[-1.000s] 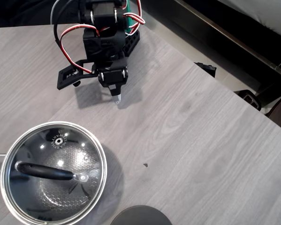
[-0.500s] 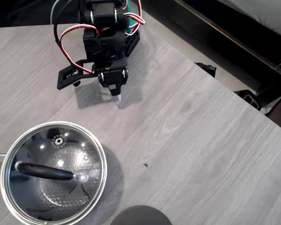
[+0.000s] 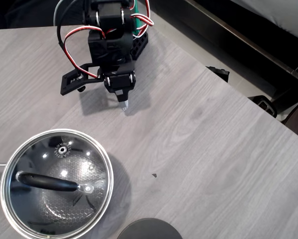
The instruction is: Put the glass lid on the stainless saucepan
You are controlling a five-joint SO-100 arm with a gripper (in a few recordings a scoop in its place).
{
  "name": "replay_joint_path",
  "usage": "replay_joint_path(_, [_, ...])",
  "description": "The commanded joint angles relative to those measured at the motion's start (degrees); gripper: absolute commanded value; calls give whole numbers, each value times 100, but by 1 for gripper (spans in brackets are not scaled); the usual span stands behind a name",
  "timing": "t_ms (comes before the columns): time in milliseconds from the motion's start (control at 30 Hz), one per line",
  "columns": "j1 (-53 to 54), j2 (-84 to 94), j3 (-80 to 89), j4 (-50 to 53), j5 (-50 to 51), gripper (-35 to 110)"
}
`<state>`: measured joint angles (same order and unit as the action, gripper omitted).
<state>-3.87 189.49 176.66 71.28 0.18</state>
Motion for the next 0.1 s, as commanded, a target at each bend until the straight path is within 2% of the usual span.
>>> replay_joint_path(0, [9,167,53,9,-18,0])
replay_joint_path(67, [9,167,53,9,-18,0])
